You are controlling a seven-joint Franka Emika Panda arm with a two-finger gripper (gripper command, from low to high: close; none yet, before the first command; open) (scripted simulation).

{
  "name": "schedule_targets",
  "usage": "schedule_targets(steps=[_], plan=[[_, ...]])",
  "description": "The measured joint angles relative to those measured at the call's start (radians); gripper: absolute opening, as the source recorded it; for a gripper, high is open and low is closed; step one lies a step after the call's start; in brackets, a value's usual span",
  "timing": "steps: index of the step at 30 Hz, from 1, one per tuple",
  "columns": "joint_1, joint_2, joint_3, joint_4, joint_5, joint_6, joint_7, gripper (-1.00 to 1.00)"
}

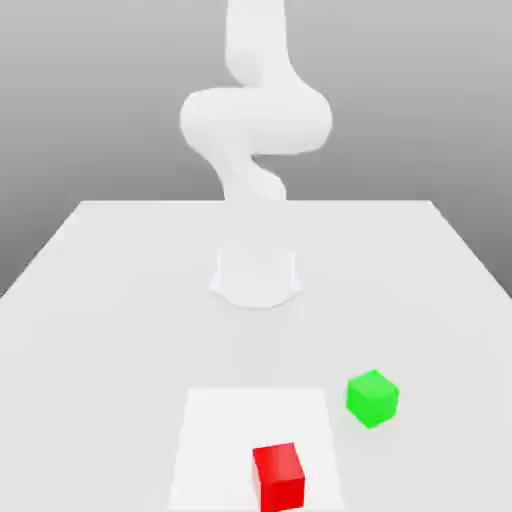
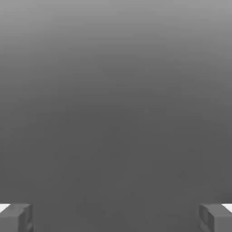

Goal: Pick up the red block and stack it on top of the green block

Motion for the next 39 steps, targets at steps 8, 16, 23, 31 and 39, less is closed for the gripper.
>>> schedule_targets(steps=[8,16,23,31,39], plan=[[0.026,0.296,-0.011,-0.051,0.011,0.113,-0.056,0.00],[0.041,0.586,-0.009,-0.101,0.020,0.223,-0.109,0.00],[0.053,0.840,-0.008,-0.145,0.011,0.319,-0.144,0.00],[0.049,1.085,-0.001,-0.132,0.004,0.491,-0.152,-1.00],[0.047,1.035,0.000,-0.140,0.002,0.448,-0.150,-1.00]])
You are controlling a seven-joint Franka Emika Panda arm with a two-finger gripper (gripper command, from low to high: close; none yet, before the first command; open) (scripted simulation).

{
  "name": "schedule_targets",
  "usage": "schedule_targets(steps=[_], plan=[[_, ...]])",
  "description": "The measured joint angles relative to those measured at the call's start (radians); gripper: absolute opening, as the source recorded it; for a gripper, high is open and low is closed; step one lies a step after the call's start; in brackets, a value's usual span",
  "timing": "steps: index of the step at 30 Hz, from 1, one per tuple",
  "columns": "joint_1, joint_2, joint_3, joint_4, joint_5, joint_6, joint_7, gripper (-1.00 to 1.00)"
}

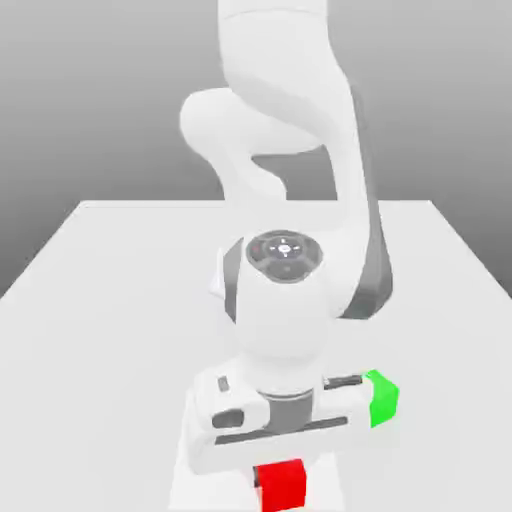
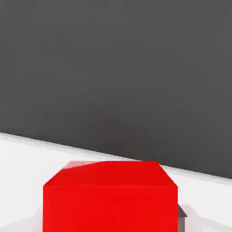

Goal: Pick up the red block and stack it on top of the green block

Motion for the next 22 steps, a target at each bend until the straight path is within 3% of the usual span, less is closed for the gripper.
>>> schedule_targets(steps=[4,12,19,20,22], plan=[[0.013,-0.139,0.022,-0.047,-0.003,-0.092,-0.029,-1.00],[0.231,-0.428,0.142,-0.314,0.037,-0.114,-0.331,-1.00],[0.253,-0.273,0.143,-0.353,-0.033,0.079,-0.330,-1.00],[0.255,-0.248,0.139,-0.352,-0.045,0.103,-0.322,1.00],[0.255,-0.248,0.139,-0.352,-0.045,0.103,-0.322,1.00]])
